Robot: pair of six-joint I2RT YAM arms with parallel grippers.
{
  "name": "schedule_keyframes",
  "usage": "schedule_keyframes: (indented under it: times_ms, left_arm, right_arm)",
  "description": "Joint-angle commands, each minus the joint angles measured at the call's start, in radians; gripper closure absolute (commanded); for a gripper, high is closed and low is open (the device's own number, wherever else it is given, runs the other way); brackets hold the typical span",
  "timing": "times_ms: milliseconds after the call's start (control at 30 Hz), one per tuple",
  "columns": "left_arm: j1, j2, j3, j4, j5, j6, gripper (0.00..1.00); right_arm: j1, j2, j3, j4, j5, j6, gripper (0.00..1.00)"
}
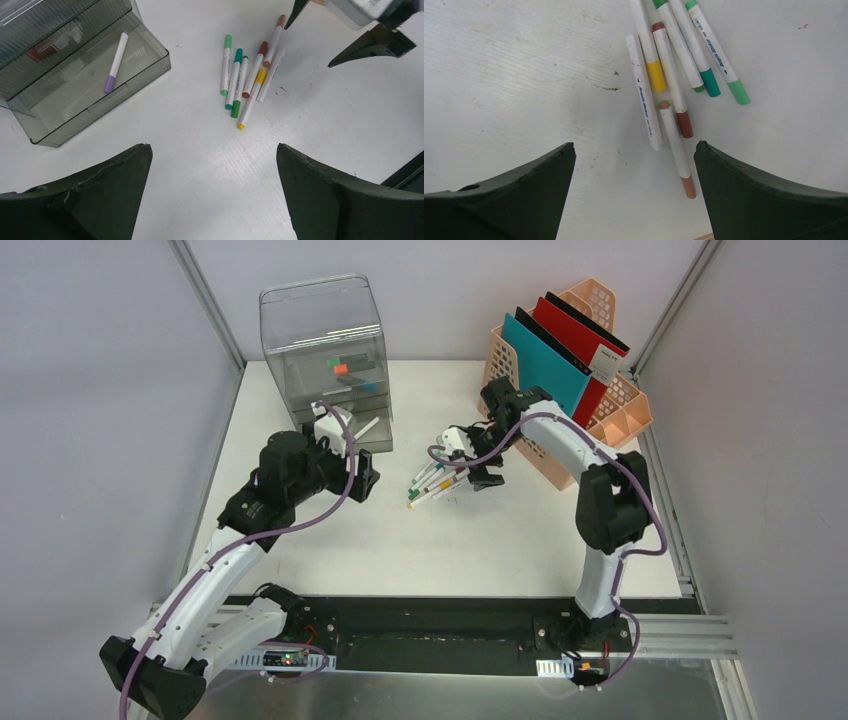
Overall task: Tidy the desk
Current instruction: Pick up the stationery from the center of the board.
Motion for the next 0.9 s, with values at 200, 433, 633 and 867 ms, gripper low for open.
schedule_keyframes:
  times_ms: [200,433,633,867]
  left_arm:
    - [0.014,-0.022,0.004,0.025,0.005,0.013,0.01]
    - [0.017,-0.022,0.004,0.024,0.009,0.013,0.01]
    - [0.018,-0.028,0.003,0.024,0.007,0.013,0.01]
    - [0.019,-0.032,0.001,0.024,0.006,0.013,0.01]
  right_arm:
    - [0.017,0.092,-0.019,0.120,0.104,0.093,0.22]
    - [0.080,0.148,-0.037,0.241,0.215,0.162,0.41]
    - [0.100,0.170,-0.035,0.260,0.248,0.179,0.46]
    - [0.107,0.187,-0.039,0.269,0.266,0.185,0.51]
